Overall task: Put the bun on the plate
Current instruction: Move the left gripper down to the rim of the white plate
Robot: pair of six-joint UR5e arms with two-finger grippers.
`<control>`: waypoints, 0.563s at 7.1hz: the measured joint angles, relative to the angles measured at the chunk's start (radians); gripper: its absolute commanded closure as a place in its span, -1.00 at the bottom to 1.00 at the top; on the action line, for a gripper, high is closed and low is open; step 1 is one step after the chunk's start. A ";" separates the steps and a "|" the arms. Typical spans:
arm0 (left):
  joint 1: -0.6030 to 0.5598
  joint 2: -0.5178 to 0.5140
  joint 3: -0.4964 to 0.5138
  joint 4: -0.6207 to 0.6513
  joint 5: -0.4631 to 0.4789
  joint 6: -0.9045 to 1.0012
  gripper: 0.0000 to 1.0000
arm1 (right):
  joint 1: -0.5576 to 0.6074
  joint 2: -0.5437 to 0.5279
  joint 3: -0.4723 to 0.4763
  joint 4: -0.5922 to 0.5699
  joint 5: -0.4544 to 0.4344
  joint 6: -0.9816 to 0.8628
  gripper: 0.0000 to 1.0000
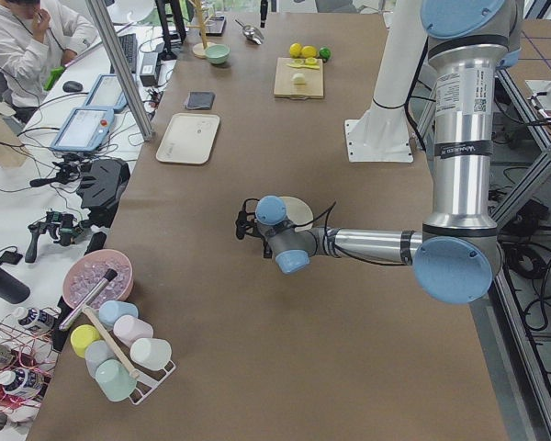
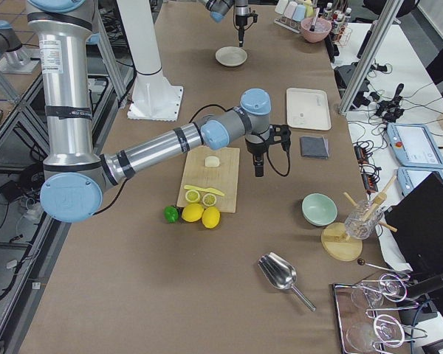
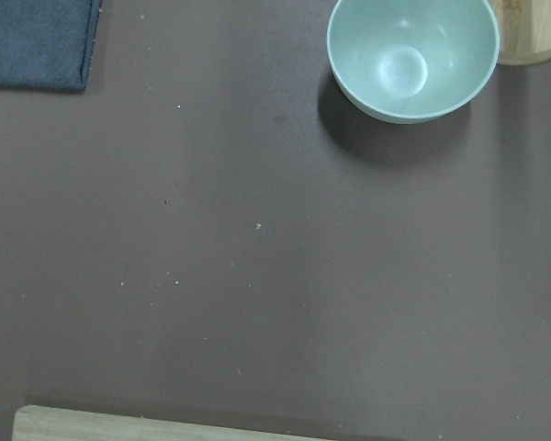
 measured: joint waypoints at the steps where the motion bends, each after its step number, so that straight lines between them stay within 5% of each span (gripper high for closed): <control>1: 0.022 0.009 0.019 -0.074 0.001 -0.048 0.02 | 0.000 0.000 0.000 0.006 -0.001 0.000 -1.00; 3: 0.039 0.043 0.029 -0.164 0.001 -0.074 0.90 | -0.001 0.000 -0.001 0.009 -0.001 0.000 -1.00; 4: 0.040 0.051 0.029 -0.181 0.001 -0.076 1.00 | 0.000 0.000 -0.001 0.010 0.000 0.002 -1.00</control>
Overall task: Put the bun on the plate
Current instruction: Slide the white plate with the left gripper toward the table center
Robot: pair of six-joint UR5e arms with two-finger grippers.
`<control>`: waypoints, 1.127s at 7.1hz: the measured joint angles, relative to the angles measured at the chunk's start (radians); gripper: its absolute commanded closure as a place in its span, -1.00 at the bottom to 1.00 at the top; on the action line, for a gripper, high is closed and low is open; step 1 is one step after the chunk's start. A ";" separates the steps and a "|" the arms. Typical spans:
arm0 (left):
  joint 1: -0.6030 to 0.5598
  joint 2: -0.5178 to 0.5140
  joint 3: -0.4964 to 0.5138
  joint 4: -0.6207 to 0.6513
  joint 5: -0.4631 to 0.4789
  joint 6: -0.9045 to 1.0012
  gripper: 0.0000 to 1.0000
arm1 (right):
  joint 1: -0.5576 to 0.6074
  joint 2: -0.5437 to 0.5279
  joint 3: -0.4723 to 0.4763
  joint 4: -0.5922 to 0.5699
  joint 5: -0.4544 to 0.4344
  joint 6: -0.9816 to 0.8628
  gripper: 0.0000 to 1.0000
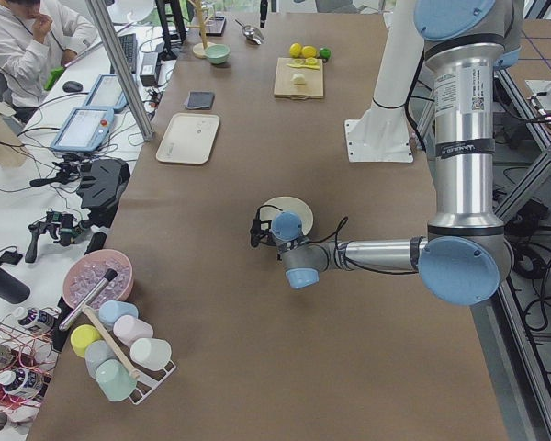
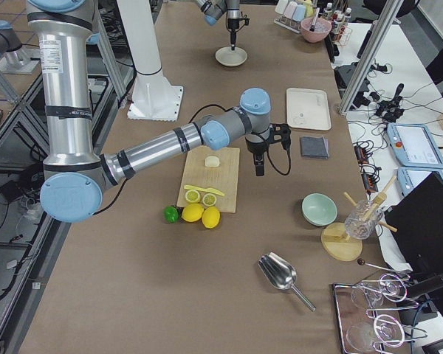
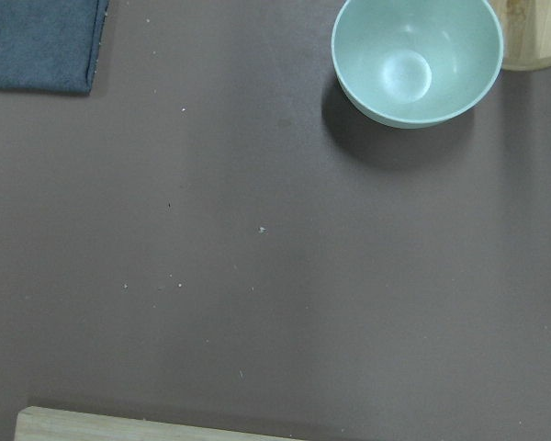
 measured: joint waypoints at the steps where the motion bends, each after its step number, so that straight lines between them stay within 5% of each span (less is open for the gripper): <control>1: 0.000 0.003 -0.003 -0.007 0.000 0.000 1.00 | 0.001 0.000 0.001 0.000 0.001 0.001 -1.00; 5: -0.002 -0.065 -0.053 -0.001 -0.006 -0.120 1.00 | 0.001 -0.007 0.004 0.000 0.006 0.004 -1.00; 8: 0.020 -0.292 -0.074 0.121 0.009 -0.254 1.00 | 0.000 -0.009 0.008 0.001 0.009 0.005 -1.00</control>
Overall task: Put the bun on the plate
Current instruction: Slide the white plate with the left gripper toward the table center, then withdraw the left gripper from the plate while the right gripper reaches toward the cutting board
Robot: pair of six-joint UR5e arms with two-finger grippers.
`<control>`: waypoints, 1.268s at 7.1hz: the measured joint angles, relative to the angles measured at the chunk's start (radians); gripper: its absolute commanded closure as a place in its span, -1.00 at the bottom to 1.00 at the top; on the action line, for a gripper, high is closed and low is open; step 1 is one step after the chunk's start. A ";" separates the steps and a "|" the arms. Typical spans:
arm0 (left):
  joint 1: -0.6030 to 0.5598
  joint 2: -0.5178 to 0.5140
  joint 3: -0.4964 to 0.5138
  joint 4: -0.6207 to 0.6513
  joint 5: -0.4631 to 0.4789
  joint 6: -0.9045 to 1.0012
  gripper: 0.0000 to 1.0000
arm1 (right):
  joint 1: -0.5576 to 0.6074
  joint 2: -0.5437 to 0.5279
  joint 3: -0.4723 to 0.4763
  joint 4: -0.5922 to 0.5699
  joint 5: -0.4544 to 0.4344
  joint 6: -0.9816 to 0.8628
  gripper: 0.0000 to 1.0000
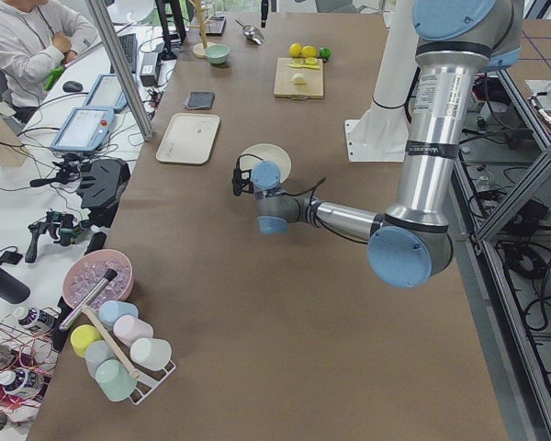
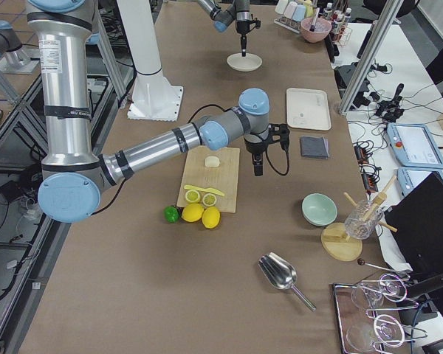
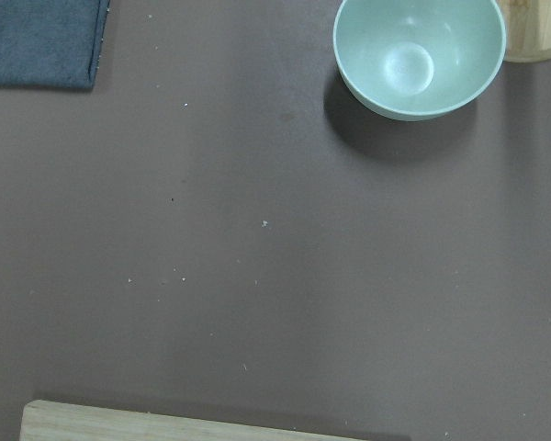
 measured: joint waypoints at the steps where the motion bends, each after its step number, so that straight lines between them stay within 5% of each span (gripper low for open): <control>1: 0.039 -0.079 -0.014 0.093 0.038 -0.009 1.00 | 0.000 0.000 0.001 0.000 0.000 0.000 -1.00; 4: 0.257 -0.238 -0.147 0.503 0.263 -0.013 1.00 | 0.000 0.000 0.000 -0.001 0.002 0.001 -1.00; 6: 0.369 -0.267 -0.137 0.563 0.385 -0.010 1.00 | 0.000 0.000 -0.001 -0.001 0.003 0.002 -1.00; 8: 0.392 -0.279 -0.092 0.541 0.411 -0.007 0.90 | 0.000 0.000 -0.001 -0.001 0.004 0.002 -1.00; 9: 0.392 -0.283 -0.084 0.532 0.413 -0.006 -0.94 | 0.000 0.000 -0.001 -0.001 0.004 0.002 -1.00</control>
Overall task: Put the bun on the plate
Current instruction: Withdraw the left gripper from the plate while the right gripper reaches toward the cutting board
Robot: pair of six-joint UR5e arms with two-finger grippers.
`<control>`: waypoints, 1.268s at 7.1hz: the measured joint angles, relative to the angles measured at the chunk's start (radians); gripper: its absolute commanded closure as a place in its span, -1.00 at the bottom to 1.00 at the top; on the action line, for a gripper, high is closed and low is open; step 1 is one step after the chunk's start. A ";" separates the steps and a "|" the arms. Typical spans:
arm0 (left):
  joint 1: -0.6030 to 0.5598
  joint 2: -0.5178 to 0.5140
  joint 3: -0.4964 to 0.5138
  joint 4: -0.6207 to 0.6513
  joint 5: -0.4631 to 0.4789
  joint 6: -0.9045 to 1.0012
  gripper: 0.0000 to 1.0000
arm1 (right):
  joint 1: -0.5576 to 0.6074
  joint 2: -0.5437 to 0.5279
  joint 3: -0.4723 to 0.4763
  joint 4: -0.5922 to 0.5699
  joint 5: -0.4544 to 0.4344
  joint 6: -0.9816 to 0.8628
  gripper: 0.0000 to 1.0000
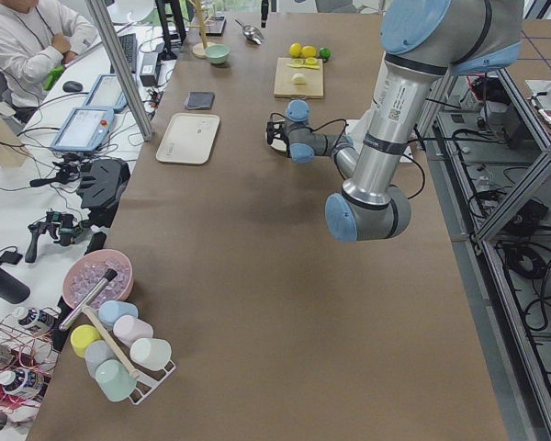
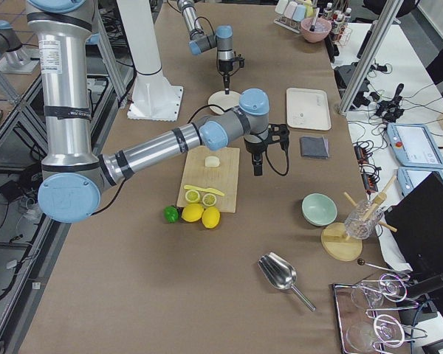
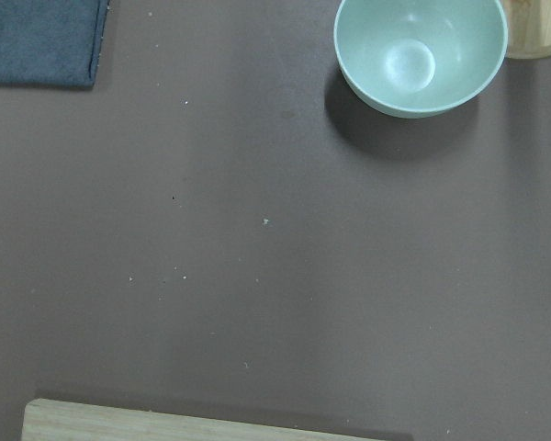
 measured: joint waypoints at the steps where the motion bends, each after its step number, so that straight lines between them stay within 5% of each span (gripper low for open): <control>1: -0.004 -0.005 -0.001 -0.005 -0.001 0.003 -0.96 | 0.000 0.000 0.000 0.000 0.000 0.001 -1.00; 3: -0.057 -0.005 -0.037 -0.003 -0.041 0.013 -0.96 | -0.007 0.004 0.001 0.000 0.000 0.020 -1.00; 6: -0.247 0.019 -0.060 0.001 -0.241 0.038 -0.96 | -0.080 0.018 0.027 0.006 -0.019 0.144 -1.00; 9: -0.486 0.139 -0.068 0.011 -0.456 0.273 -0.96 | -0.290 0.032 0.078 0.006 -0.178 0.373 -1.00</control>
